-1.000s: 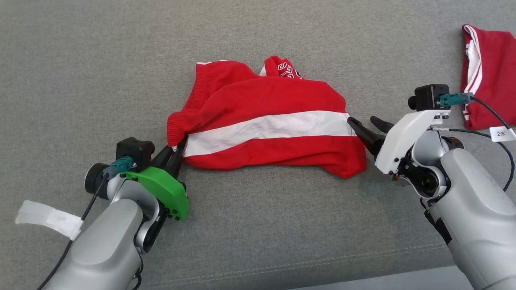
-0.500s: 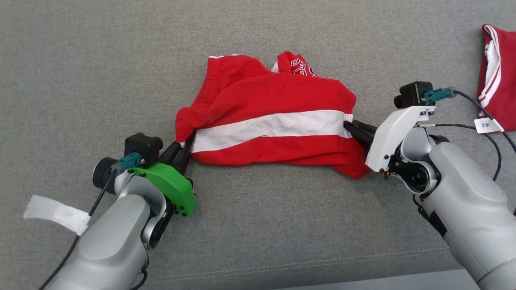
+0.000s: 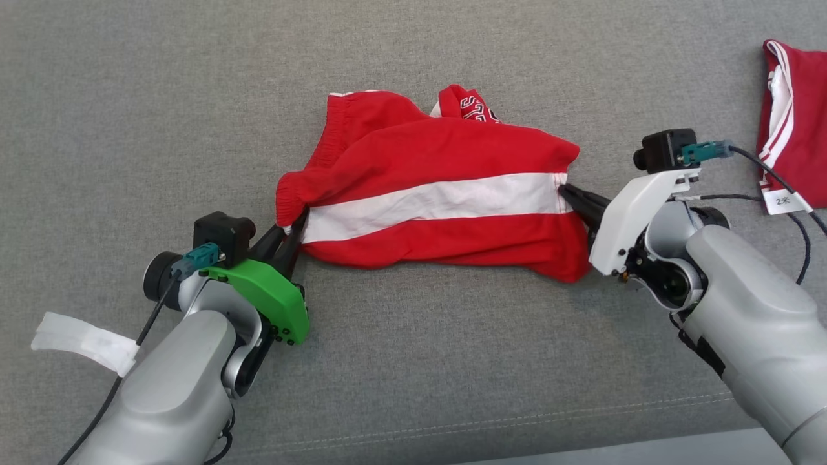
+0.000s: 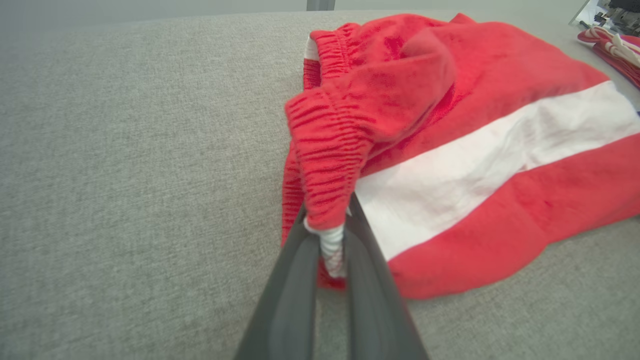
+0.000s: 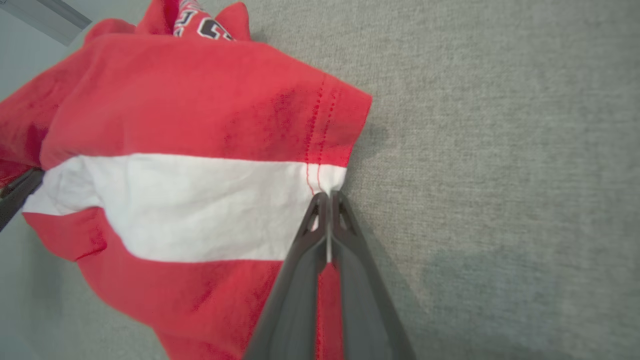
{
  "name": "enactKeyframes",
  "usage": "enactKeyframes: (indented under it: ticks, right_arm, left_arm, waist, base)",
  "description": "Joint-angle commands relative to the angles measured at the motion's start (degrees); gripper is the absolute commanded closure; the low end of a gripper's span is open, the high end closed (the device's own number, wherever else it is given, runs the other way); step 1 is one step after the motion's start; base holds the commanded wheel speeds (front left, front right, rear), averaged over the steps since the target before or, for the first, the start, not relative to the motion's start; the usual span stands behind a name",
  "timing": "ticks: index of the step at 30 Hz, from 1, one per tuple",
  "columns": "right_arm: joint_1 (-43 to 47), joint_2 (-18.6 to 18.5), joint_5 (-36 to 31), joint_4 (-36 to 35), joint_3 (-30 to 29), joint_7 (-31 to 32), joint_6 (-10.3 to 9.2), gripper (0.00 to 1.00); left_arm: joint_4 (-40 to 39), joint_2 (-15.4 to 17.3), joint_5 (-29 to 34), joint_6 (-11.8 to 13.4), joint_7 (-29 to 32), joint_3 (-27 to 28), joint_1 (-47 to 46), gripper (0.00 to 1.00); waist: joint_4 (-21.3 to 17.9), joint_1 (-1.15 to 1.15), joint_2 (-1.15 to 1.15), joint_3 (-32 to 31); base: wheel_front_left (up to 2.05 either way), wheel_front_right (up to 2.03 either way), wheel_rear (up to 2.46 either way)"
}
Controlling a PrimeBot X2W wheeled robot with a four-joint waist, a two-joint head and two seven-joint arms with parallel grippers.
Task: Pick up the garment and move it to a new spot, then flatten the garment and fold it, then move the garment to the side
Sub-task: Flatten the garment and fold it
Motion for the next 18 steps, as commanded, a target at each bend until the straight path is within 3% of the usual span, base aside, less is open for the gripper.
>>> enactKeyframes:
  ticks: [1, 12, 18]
  right_arm:
    - [-0.86, -0.64, 0.21, -0.31, 0.11, -0.59, 0.0, 1.0]
    - [2.05, -8.7, 6.95, -14.03, -1.16, -6.66, 0.0, 1.0]
    - [5.65, -12.71, 10.03, -23.91, -4.04, -7.88, 0.01, 1.0]
  left_arm:
    - [0.07, 0.5, -0.08, -0.2, -0.44, 0.27, -0.13, 1.0]
    - [-7.32, -0.38, -9.94, -2.64, -0.43, 5.81, 3.51, 1.0]
    - [-15.41, 0.97, -13.93, -2.06, -0.04, 8.54, 6.1, 1.0]
  waist:
    - [-0.19, 0.0, 0.0, -0.29]
    - [-1.71, 0.0, 0.0, -4.45]
    - [-2.78, 0.0, 0.0, -7.1]
  base:
    - [0.0, 0.0, 0.0]
    - [0.0, 0.0, 0.0]
    - [0.0, 0.0, 0.0]
